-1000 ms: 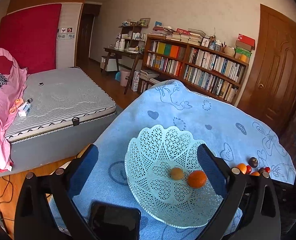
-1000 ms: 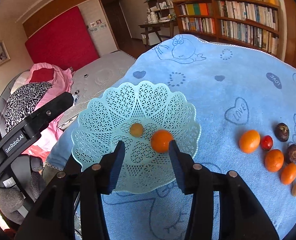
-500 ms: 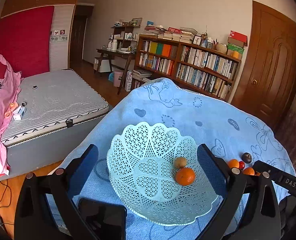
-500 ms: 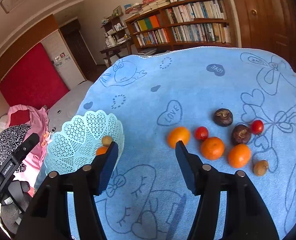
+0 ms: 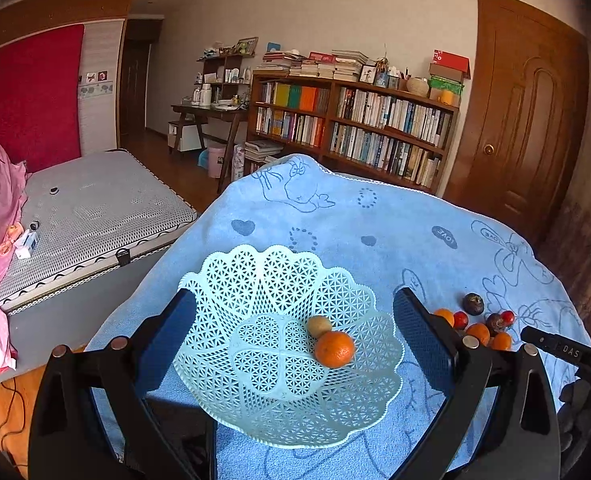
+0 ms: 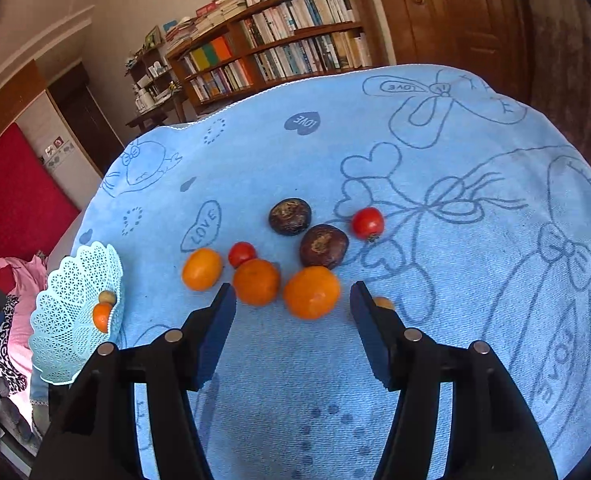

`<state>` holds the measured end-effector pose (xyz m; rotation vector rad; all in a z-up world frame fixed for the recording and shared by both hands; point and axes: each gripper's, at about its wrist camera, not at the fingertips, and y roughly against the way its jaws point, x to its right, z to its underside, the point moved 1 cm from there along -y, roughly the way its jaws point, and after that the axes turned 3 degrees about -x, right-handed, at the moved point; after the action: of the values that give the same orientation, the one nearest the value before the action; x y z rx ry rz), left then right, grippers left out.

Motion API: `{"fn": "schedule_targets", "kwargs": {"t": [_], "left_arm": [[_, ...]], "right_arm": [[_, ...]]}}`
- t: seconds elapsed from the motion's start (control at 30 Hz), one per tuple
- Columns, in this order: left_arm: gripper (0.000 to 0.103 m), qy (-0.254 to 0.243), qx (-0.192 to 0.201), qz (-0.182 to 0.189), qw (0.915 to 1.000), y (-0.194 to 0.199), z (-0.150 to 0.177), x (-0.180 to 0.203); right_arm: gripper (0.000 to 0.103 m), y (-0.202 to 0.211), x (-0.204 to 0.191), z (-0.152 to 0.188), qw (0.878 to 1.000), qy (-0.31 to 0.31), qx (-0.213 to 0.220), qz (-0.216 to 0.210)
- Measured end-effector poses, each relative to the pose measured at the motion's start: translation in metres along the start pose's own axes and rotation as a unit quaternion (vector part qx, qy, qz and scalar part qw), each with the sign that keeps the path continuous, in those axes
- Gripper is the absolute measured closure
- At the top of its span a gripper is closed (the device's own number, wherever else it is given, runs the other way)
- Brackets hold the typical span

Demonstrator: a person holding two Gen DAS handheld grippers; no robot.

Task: Organize fruits
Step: 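Move the right tool to another brown-yellow fruit and close on it, then grasp an orange with the left tool while the right tool holds its fruit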

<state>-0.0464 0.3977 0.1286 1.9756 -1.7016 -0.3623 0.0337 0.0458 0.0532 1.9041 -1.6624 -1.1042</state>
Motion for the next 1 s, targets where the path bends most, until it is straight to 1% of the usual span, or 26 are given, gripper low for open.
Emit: {"fn": "schedule_targets", "kwargs": {"t": [0.07,0.13,0.23,0.3,0.37,0.47,0.53,0.67,0.7,0.77,0.8,1.0], "left_arm": [[0.003,-0.004,-0.003,0.007,1.0,0.0,-0.001,0.007],[0.003,-0.011,-0.005,0.013,0.9998,-0.001,-0.002,0.015],[0.003,-0.024,-0.004,0.02,0.9995,-0.001,-0.003,0.027],[0.003,-0.031,-0.007,0.026,0.9992,-0.004,-0.003,0.036],[0.003,-0.033,-0.014,0.031,0.9989,-0.008,-0.002,0.044],[0.003,-0.038,-0.024,0.04,0.9982,-0.014,0.0,0.056],[0.003,-0.044,-0.027,0.046,0.9976,-0.016,0.001,0.064],[0.003,-0.051,-0.033,0.055,0.9966,-0.022,0.002,0.078],[0.003,-0.052,-0.035,0.057,0.9964,-0.023,0.003,0.082],[0.003,-0.053,-0.038,0.062,0.996,-0.027,0.004,0.088],[0.003,-0.053,-0.04,0.063,0.9958,-0.029,0.005,0.091],[0.003,-0.064,-0.067,0.07,0.9932,-0.055,0.013,0.116]], "right_arm": [[0.043,-0.002,0.009,0.001,1.0,-0.003,-0.006,0.008],[0.043,-0.005,0.016,0.001,1.0,0.001,-0.01,0.026],[0.043,-0.009,0.022,0.005,0.997,0.027,-0.01,0.066],[0.043,-0.013,0.024,0.007,0.996,0.041,-0.013,0.08],[0.044,-0.016,0.026,0.009,0.996,0.046,-0.016,0.08],[0.048,-0.02,0.024,0.009,0.995,0.06,-0.017,0.077],[0.054,-0.024,0.024,0.01,0.995,0.063,-0.024,0.076],[0.061,-0.035,0.027,0.012,0.994,0.064,-0.041,0.079],[0.066,-0.038,0.028,0.013,0.994,0.064,-0.047,0.081],[0.069,-0.039,0.029,0.014,0.993,0.065,-0.049,0.085],[0.075,-0.038,0.029,0.014,0.993,0.065,-0.047,0.083],[0.075,-0.032,0.035,0.012,0.995,0.047,-0.038,0.074]]}}
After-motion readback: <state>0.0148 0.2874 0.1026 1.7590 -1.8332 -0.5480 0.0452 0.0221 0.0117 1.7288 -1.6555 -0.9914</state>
